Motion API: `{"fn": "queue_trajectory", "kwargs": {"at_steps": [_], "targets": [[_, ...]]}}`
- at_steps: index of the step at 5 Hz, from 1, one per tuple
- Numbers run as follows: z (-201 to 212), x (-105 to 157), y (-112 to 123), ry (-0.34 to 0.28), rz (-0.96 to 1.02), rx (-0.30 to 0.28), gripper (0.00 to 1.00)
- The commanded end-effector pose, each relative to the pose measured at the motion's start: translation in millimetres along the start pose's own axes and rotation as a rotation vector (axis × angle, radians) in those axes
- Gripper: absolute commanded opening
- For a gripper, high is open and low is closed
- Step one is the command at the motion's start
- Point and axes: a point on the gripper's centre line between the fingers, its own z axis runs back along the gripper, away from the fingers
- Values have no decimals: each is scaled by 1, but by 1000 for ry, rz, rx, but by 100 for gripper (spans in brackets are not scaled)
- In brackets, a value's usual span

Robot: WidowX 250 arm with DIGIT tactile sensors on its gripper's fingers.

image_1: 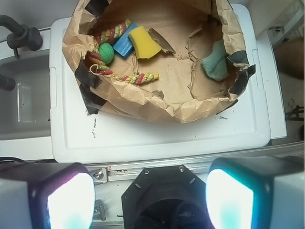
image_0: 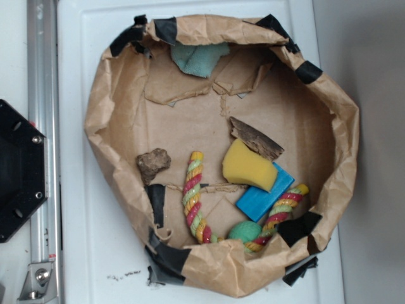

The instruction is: Grab the blue cloth.

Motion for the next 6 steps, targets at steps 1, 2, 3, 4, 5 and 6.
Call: {"fn": "queue_trajectory", "kwargs": {"at_steps": [1, 2, 3, 4, 5, 6], "targets": [[0, 0, 0, 0, 0, 0, 100], [-53, 45, 17, -36, 220, 151, 100], [-88, 91, 28, -51, 291, 158, 100], [-122, 118, 38, -54, 465, 116, 100], [-141, 119, 48, -94, 586, 141, 100], [-157, 110, 65, -147, 835, 161, 100]]}}
